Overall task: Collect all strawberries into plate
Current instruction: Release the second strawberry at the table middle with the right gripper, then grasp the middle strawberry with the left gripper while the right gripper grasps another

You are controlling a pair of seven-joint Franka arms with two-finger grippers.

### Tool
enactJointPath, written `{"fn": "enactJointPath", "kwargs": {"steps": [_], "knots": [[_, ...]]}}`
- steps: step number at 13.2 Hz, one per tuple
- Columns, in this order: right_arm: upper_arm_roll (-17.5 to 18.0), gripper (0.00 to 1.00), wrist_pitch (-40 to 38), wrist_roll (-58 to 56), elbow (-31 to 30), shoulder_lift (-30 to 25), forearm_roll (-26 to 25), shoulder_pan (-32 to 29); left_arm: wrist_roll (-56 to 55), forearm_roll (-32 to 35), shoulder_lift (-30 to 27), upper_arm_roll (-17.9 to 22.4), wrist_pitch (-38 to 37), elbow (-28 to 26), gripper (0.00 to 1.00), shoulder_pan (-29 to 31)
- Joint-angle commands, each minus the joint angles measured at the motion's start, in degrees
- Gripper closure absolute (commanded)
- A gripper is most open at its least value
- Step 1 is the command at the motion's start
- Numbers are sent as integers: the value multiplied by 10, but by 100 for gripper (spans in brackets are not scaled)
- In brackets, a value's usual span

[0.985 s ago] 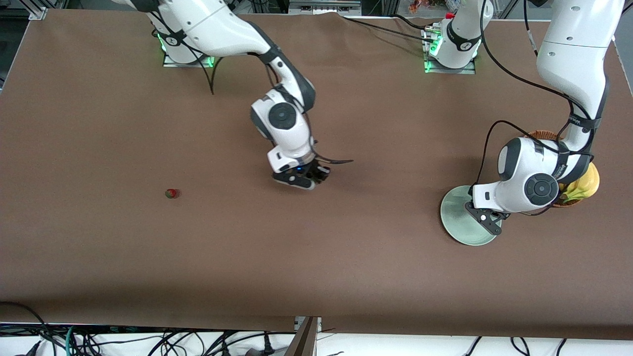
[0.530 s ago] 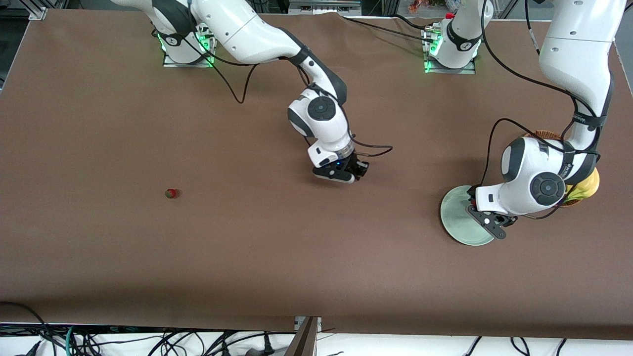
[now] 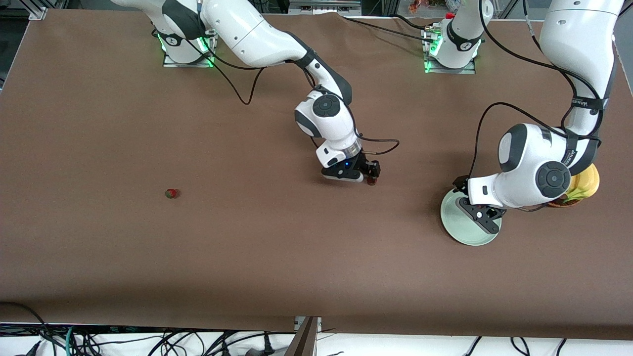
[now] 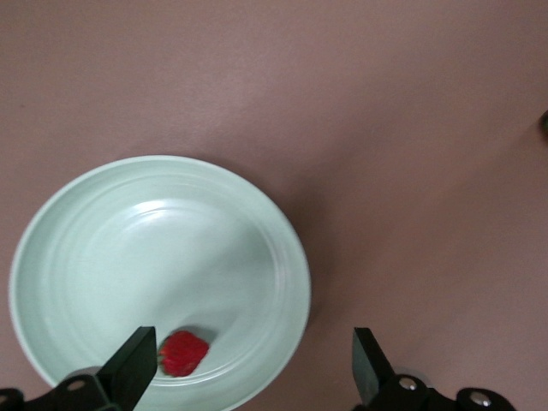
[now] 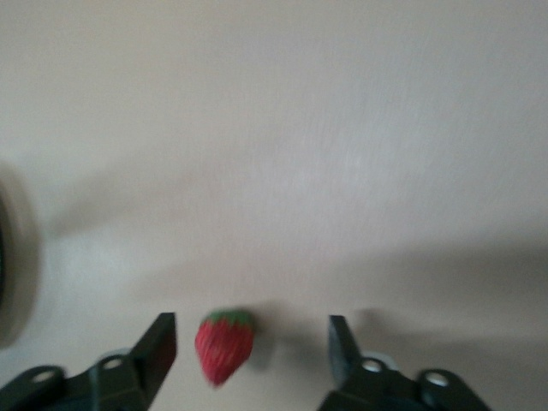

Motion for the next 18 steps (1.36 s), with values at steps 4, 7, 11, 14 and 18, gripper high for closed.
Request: {"fn": "enactJointPath", "kwargs": {"steps": [4, 7, 11, 14, 18], "knots": [[11, 0, -240, -213, -1, -107, 8, -114, -154, -27, -21, -69, -44, -8, 0, 0], [10, 0, -374, -322, -2, -145, 9, -172, -287, -26, -19, -119, -38, -15, 0, -5], [1, 0, -506, -451, -4, -170, 5, -244, -389, -7, -10, -122, 34, -63, 0, -60], [-30, 0, -542, -547, -46, -189, 4, -279, -390, 42, 5, -121, 120, -106, 0, -73], [-103, 0, -477, -611, -160, -218, 5, -280, -391, 48, 36, -121, 184, -120, 0, -87]]}}
